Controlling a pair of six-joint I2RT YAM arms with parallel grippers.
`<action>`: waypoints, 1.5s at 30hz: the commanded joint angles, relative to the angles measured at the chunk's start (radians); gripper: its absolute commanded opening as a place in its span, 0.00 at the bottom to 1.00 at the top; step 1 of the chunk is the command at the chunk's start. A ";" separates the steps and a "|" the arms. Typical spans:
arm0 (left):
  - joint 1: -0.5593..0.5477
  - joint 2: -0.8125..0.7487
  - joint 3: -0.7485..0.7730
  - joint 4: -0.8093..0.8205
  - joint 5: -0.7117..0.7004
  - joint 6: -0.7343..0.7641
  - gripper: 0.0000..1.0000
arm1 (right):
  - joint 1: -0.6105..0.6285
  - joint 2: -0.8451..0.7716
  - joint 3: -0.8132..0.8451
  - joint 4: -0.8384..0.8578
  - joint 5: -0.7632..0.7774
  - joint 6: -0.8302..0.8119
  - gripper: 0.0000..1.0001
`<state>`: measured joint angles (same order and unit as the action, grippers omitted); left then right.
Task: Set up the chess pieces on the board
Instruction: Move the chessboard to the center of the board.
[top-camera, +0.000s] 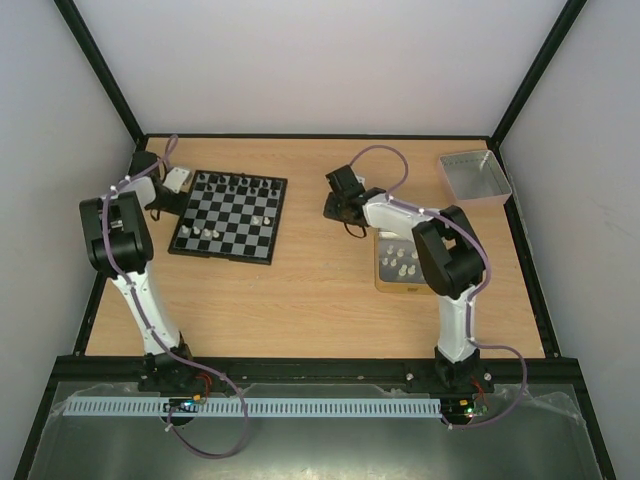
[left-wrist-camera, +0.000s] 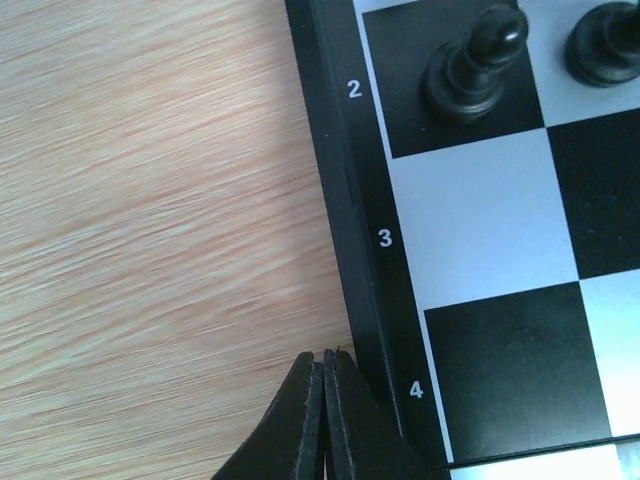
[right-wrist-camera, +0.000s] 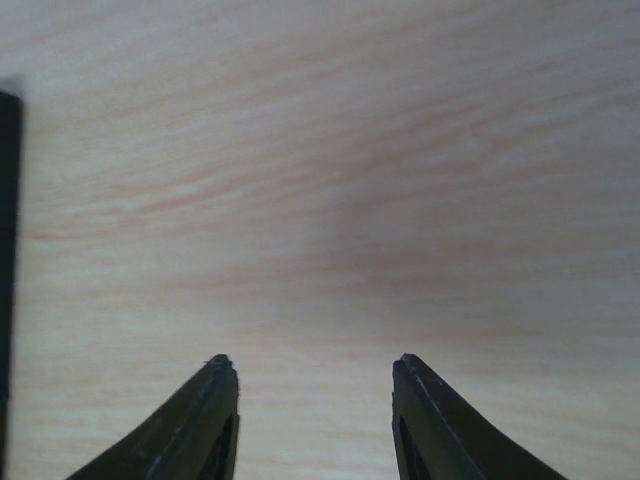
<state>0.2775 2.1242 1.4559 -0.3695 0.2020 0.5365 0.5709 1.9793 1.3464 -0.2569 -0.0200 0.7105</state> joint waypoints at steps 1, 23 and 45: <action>-0.042 0.013 -0.069 -0.100 0.047 0.007 0.03 | 0.006 0.083 0.127 -0.031 0.006 -0.007 0.40; -0.162 -0.037 -0.148 -0.111 0.105 -0.011 0.03 | -0.159 0.643 0.973 -0.134 -0.161 0.117 0.02; -0.271 -0.144 -0.372 -0.054 0.089 -0.006 0.02 | -0.146 0.561 0.674 -0.042 -0.265 0.111 0.02</action>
<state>0.0269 1.9465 1.1656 -0.2832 0.2897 0.5278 0.4225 2.5874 2.1319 -0.2695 -0.2916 0.8299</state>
